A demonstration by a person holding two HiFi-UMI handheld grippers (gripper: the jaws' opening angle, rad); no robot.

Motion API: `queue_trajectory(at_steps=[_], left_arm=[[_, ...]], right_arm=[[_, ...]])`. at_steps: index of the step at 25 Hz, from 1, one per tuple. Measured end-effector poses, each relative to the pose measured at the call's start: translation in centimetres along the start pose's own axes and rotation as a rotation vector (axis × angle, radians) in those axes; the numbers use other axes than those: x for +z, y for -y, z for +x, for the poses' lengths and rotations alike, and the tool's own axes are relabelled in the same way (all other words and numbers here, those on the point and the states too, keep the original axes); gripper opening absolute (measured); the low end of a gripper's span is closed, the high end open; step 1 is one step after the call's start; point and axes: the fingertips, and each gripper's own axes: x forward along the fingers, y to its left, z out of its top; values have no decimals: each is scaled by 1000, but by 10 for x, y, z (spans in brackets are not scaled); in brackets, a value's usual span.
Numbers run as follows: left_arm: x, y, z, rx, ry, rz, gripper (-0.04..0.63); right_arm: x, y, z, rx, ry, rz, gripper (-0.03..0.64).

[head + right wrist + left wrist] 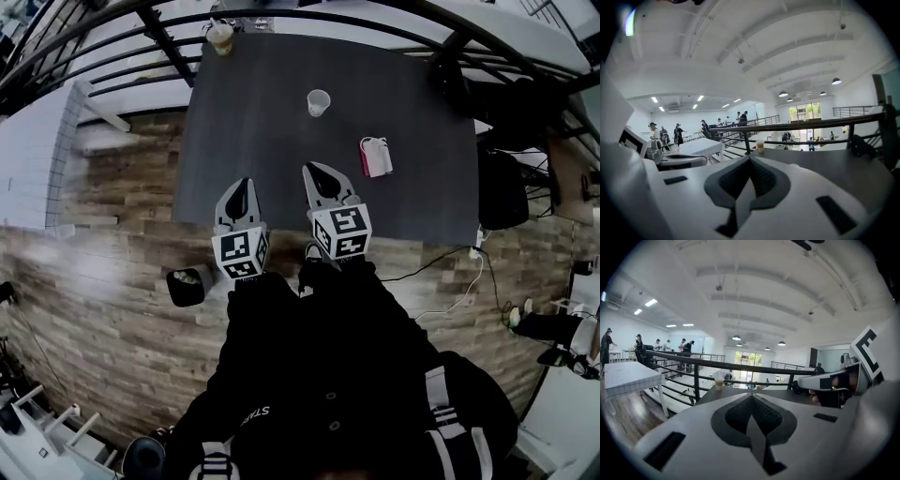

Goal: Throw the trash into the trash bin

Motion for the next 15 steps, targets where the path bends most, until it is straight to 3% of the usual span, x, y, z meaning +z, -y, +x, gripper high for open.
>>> queue_trajectory(at_steps=[6,15], left_arm=[[34,69,26,-97,50,51,0],[61,131,32,-199,109,91,0]], right_arm=[[31,58,-39,-77,79,12,14],[51,86,-79,-147,147,-14,14]])
